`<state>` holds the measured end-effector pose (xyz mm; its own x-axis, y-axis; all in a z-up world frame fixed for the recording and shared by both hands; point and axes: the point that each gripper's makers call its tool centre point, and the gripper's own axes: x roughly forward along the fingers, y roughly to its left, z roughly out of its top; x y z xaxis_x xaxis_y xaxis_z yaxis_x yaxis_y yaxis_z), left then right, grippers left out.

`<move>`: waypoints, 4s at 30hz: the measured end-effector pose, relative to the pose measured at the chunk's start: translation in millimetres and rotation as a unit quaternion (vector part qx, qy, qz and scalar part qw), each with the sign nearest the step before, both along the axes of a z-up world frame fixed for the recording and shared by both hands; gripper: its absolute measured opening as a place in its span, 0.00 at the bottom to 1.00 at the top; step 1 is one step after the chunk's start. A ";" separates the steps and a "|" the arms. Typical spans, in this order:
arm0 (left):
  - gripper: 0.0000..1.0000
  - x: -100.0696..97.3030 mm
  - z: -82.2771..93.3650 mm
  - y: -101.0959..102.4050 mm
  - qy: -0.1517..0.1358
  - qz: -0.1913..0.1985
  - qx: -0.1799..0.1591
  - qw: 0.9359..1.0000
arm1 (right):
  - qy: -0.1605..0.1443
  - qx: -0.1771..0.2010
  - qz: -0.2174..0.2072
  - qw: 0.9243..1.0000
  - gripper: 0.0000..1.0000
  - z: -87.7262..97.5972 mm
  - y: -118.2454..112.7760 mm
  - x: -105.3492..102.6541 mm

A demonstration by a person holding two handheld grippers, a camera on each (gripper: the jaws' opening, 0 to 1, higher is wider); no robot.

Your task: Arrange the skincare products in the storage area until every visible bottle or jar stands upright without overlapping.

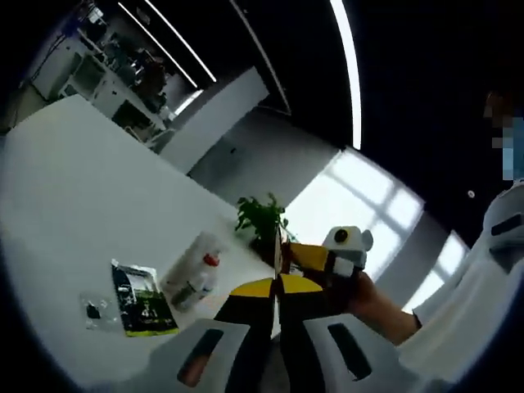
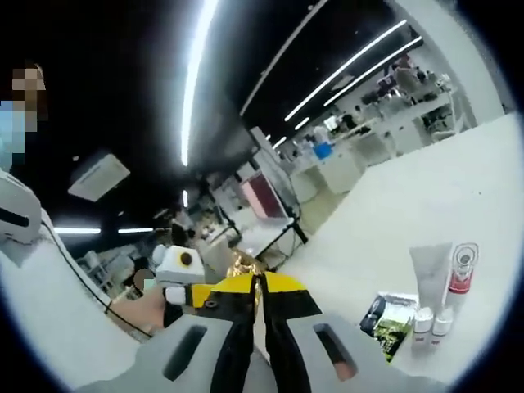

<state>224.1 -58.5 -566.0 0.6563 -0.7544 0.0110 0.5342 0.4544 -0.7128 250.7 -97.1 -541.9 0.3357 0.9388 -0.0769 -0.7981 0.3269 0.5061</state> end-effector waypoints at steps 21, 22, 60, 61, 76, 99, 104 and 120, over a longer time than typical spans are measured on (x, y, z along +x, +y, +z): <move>0.05 2.0 -10.7 9.8 0.035 0.013 -0.014 0.999 | -0.060 -0.075 0.005 0.995 0.01 -6.8 13.2 7.4; 0.05 2.2 -11.8 10.8 0.040 0.015 -0.012 0.999 | -0.061 -0.079 0.004 0.995 0.01 -7.7 14.2 7.8; 0.04 60.5 -117.2 86.5 0.182 0.107 0.108 0.971 | -0.094 -0.290 -0.034 0.952 0.01 -119.2 77.0 74.0; 0.04 66.1 -123.4 88.2 0.188 0.106 0.107 0.971 | -0.092 -0.295 -0.037 0.950 0.01 -125.1 78.1 77.9; 0.04 104.8 -190.5 95.9 0.229 0.094 0.126 0.961 | -0.047 -0.339 -0.055 0.938 0.01 -210.0 89.0 119.6; 0.04 136.3 -254.2 96.9 0.279 0.094 0.134 0.946 | -0.038 -0.402 -0.032 0.914 0.01 -271.8 89.3 149.3; 0.04 138.5 -260.3 96.1 0.281 0.093 0.142 0.945 | -0.037 -0.406 -0.029 0.913 0.01 -275.9 88.9 151.0; 0.02 140.4 -266.6 97.1 0.275 0.085 0.164 0.944 | -0.035 -0.421 -0.024 0.906 0.01 -289.1 86.1 155.3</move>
